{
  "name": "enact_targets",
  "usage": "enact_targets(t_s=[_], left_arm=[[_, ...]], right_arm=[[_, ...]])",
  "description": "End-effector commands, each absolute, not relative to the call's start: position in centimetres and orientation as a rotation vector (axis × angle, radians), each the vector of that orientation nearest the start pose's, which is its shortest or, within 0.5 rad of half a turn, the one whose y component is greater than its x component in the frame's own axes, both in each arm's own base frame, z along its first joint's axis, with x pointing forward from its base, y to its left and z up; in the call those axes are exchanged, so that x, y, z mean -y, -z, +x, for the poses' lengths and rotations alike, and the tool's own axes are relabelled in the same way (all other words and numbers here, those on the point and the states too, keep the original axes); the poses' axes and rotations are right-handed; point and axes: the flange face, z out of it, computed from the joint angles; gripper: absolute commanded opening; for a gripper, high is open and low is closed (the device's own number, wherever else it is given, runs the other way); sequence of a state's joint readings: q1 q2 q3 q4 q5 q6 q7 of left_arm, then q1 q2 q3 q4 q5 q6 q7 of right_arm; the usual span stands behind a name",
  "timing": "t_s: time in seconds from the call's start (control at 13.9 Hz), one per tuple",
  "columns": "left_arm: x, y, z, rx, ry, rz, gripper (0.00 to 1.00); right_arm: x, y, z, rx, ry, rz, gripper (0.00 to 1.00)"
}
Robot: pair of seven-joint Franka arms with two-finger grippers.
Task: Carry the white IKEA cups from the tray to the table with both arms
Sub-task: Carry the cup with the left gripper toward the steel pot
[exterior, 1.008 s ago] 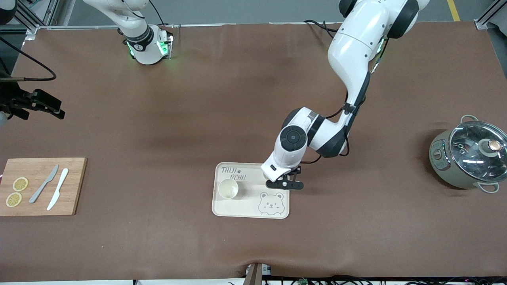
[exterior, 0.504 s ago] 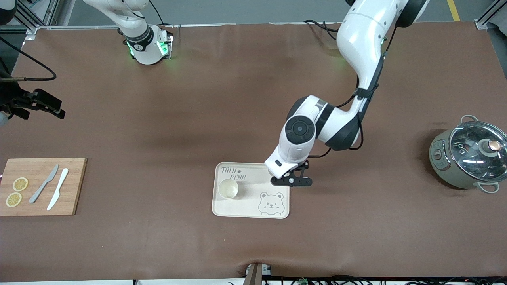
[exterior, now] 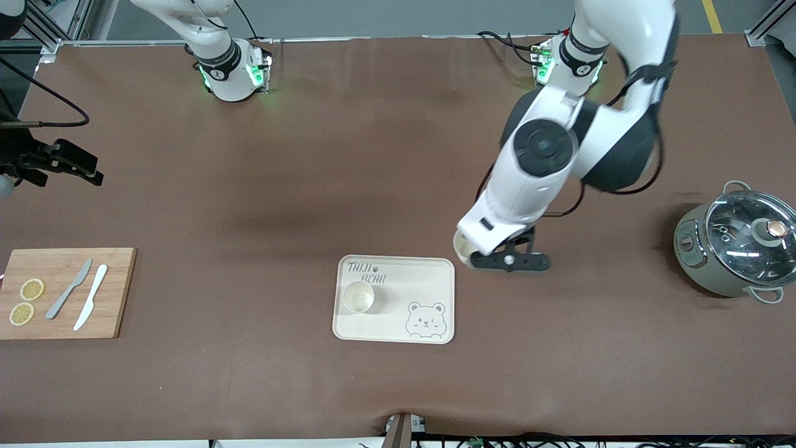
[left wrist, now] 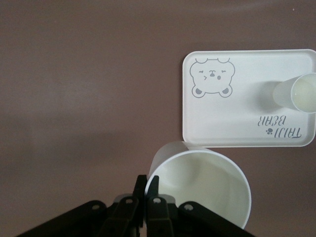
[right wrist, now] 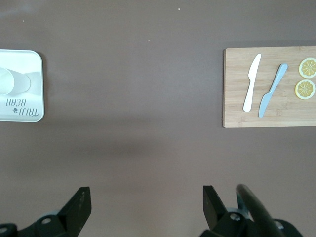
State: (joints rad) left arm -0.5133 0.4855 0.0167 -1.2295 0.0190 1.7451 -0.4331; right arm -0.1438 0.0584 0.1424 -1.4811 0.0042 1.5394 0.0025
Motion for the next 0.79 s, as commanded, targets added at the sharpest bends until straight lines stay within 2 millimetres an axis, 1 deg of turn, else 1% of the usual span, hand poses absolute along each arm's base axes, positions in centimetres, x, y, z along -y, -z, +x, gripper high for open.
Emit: enact_targets(t_s=[0.0, 0.07, 0.22, 0.29, 0.36, 0.43, 0.58, 0.72], left_arm=[[31.2, -52.8, 60.6, -0.146, 0.038, -3.104, 0.0], [30.1, -53.7, 60.5, -0.156, 0.026, -3.104, 0.0], [28.0, -54.5, 60.8, -0.209, 0.002, -3.097, 0.0], [26.3, -55.6, 61.0, -0.227, 0.016, -3.099, 0.0], [24.4, -56.2, 61.5, -0.242, 0.028, -3.1, 0.0], [22.2, -56.5, 62.3, -0.261, 0.033, -3.098, 0.0], [17.7, -57.9, 63.1, -0.31, 0.06, -3.093, 0.0], [13.1, -58.2, 63.8, -0.338, 0.053, -3.09, 0.0]], right_arm=[[0.0, -63.3, 56.8, 0.001, -0.011, -3.112, 1.0], [-0.1, -63.2, 56.8, 0.003, -0.013, -3.112, 1.0], [-0.1, -63.1, 56.8, 0.008, -0.02, -3.113, 1.0], [-0.1, -63.1, 56.7, 0.008, -0.023, -3.113, 1.0], [-0.2, -63.0, 56.7, 0.01, -0.028, -3.114, 1.0], [-0.2, -62.9, 56.7, 0.013, -0.03, -3.116, 1.0], [-0.2, -62.9, 56.8, 0.015, -0.028, -3.117, 1.0], [-0.2, -62.9, 56.8, 0.015, -0.028, -3.117, 1.0]])
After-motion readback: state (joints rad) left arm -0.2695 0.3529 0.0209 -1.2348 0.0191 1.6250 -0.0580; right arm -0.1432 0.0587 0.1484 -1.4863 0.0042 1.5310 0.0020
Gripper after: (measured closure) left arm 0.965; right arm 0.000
